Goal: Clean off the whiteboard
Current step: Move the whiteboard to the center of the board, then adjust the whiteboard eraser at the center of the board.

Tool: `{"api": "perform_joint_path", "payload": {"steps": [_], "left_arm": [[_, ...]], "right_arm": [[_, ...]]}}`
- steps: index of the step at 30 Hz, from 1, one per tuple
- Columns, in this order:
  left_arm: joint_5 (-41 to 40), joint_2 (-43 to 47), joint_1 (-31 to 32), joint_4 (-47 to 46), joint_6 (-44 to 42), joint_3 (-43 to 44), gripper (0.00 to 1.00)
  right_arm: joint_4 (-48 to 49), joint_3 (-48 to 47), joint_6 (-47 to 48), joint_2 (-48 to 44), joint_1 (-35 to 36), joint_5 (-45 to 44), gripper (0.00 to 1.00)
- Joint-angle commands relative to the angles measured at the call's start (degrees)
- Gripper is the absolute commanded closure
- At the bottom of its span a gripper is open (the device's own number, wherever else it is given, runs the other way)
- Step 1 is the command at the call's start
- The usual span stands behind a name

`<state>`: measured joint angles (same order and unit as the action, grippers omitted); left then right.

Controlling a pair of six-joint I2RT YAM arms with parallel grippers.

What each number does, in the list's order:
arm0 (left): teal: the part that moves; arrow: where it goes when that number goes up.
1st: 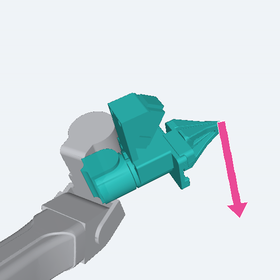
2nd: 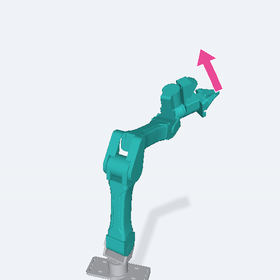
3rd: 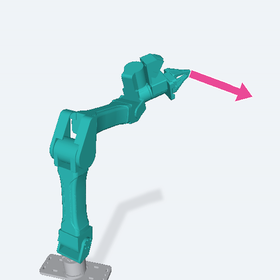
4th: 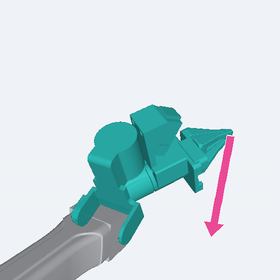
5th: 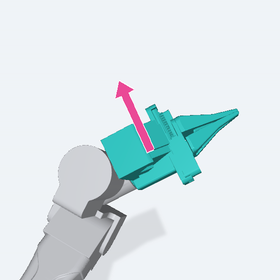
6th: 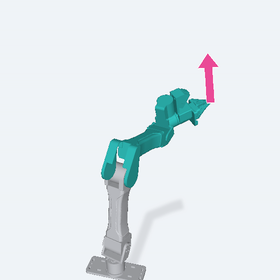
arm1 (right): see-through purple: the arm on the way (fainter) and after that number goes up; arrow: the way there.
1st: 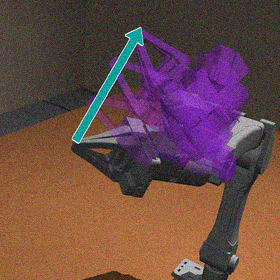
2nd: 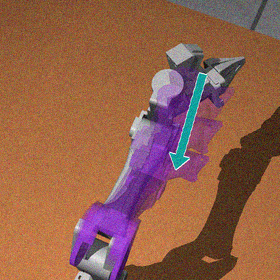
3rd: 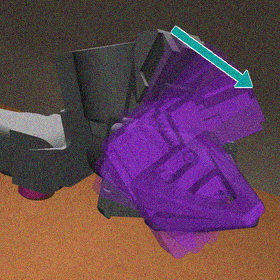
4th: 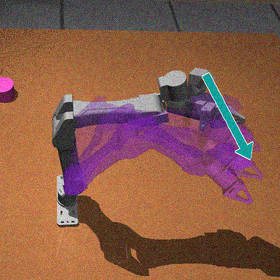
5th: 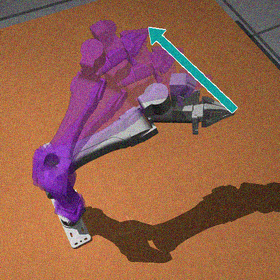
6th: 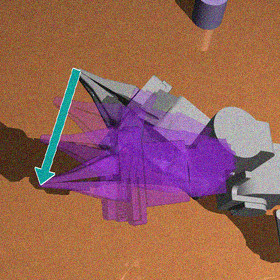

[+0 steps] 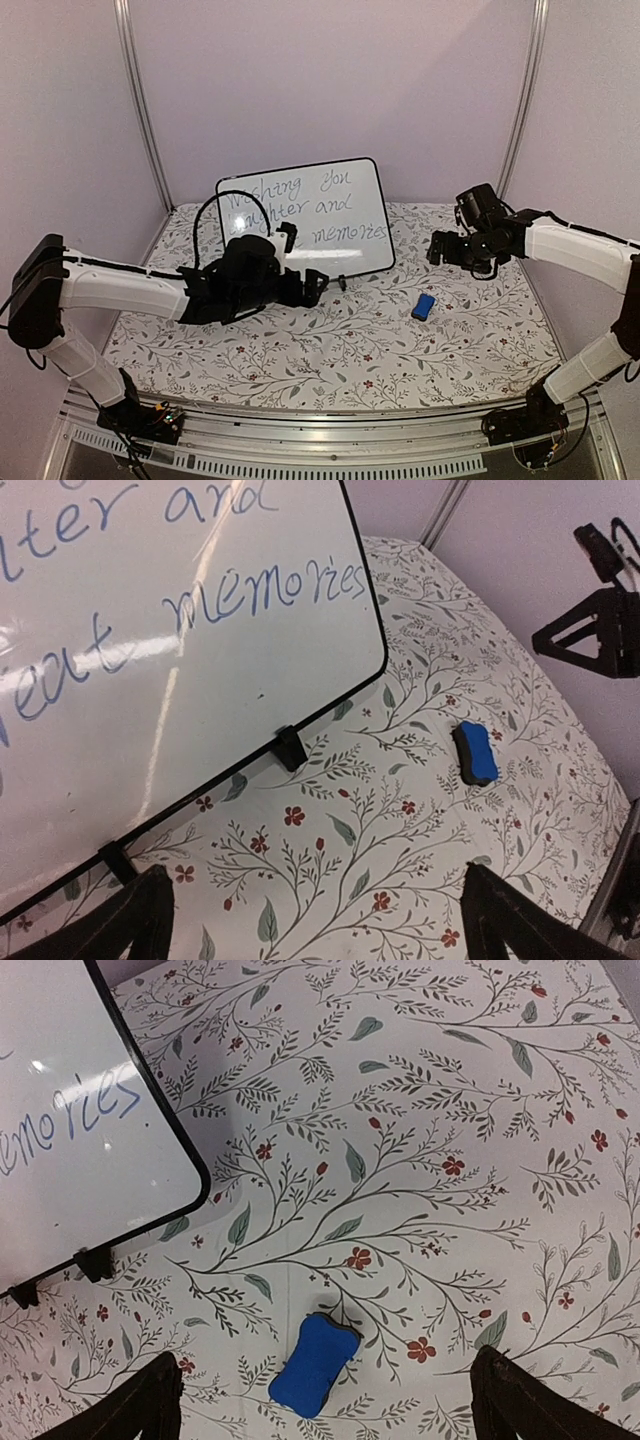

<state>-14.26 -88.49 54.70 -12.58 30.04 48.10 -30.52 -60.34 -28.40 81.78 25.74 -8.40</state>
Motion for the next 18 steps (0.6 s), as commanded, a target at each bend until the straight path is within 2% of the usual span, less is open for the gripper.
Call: {"api": "perform_joint_path", "payload": {"steps": [1, 8, 18], "left_arm": [[-1.2, 2.5, -0.7, -0.5, -0.1, -0.9, 0.00], [-1.2, 3.8, -0.8, -1.0, -0.1, -2.3, 0.00], [-1.8, 7.0, -1.3, -0.8, 0.1, -4.9, 0.00]], "right_arm": [[-1.0, -0.9, -4.1, 3.3, 3.1, -2.7, 0.01], [1.7, 1.3, -11.3, 6.2, 7.0, -5.0, 0.01], [6.7, 3.3, -16.8, 12.6, 8.9, -1.7, 0.01]]}}
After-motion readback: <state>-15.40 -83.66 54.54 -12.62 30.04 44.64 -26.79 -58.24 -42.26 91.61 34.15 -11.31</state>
